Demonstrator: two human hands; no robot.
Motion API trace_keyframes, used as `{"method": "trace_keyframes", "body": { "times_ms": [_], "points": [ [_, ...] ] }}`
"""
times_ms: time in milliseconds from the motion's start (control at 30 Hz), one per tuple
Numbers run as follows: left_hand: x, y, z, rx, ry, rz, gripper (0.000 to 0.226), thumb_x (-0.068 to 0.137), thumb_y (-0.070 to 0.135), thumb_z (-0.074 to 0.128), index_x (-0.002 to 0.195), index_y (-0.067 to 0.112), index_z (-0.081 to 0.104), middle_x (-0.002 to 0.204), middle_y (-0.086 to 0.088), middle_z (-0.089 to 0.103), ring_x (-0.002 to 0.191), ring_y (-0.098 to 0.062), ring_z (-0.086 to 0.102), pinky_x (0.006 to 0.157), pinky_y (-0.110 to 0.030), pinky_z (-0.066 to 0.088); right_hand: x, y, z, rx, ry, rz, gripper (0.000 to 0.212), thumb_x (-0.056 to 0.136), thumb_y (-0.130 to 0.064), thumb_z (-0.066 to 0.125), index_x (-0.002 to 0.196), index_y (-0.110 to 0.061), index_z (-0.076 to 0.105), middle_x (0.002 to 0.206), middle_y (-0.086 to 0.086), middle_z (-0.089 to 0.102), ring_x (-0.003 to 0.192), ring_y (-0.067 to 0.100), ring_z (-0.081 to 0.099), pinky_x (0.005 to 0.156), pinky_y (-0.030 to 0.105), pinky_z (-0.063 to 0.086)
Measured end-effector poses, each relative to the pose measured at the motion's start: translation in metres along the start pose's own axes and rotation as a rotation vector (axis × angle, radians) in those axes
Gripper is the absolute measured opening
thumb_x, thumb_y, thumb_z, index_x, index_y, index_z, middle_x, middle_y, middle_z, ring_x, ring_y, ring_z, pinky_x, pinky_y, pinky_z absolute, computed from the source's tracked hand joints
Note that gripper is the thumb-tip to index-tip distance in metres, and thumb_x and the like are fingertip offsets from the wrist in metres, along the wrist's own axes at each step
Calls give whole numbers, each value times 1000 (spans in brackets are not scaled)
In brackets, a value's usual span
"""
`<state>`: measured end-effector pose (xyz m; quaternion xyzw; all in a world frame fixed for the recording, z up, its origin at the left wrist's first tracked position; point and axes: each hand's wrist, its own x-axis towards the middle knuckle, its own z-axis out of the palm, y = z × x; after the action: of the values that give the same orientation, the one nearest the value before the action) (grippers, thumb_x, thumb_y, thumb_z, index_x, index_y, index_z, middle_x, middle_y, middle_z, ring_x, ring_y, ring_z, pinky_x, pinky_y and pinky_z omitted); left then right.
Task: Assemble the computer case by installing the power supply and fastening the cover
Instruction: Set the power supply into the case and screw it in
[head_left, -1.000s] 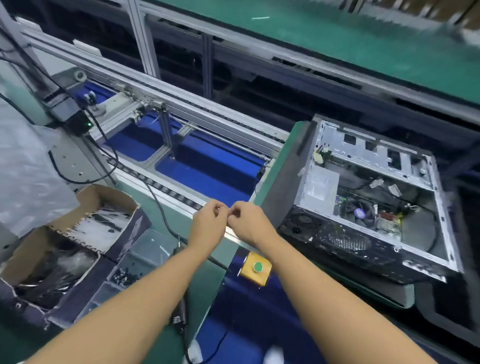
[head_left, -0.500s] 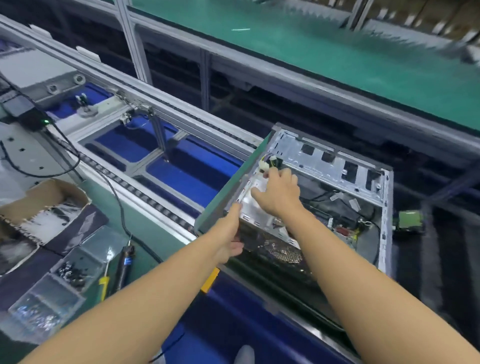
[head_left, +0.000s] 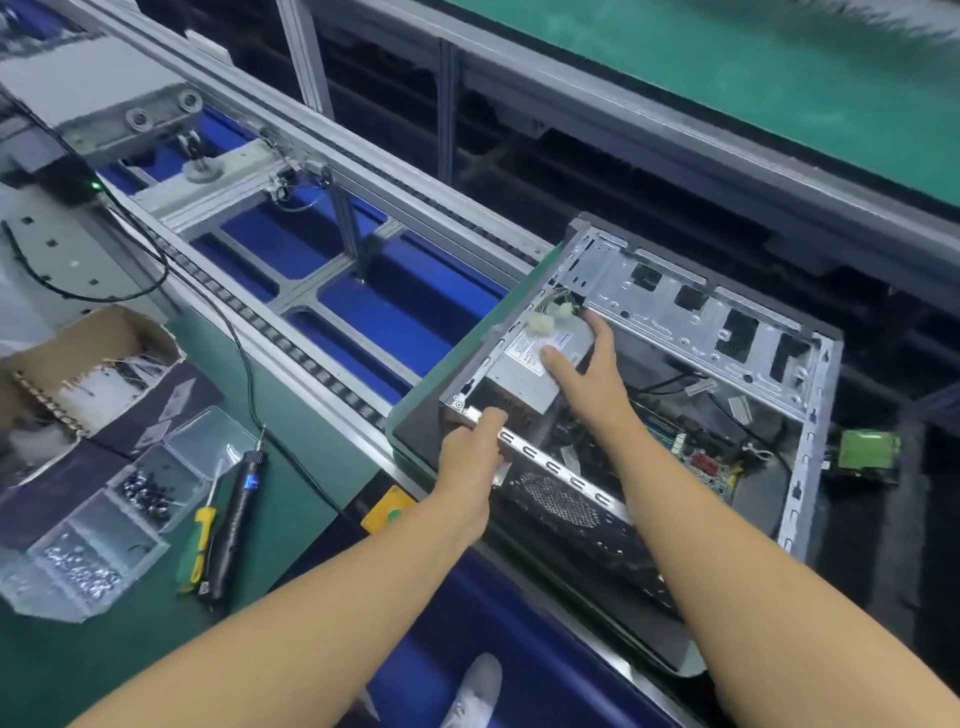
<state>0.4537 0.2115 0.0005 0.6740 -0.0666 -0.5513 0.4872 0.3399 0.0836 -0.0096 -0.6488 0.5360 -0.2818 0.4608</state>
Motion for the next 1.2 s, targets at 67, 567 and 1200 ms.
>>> {"method": "trace_keyframes", "body": {
  "times_ms": [67,567,1200],
  "points": [
    [2,-7,-3,97,-60,19,48,90,55,57,92,7,51,84,3,50,81,-11,54,77,-27,35,3,2,2,-20,5,-18,80,94,-40,71,158,-29,23,149,-2,31,134,17,40,108,35,34],
    [22,-41,-37,337,-177,195,46,95,48,60,133,26,50,119,20,58,113,-1,54,99,-22,37,19,15,-1,88,-90,184,83,73,-73,71,133,-32,30,126,-10,58,108,12,61,80,34,47],
    [46,-33,1,72,-102,23,67,77,40,83,123,2,53,118,-17,67,101,-24,64,95,-34,48,26,14,-15,188,-169,194,81,72,-66,73,139,-25,53,133,-4,67,118,16,66,108,46,50]
  ]
}}
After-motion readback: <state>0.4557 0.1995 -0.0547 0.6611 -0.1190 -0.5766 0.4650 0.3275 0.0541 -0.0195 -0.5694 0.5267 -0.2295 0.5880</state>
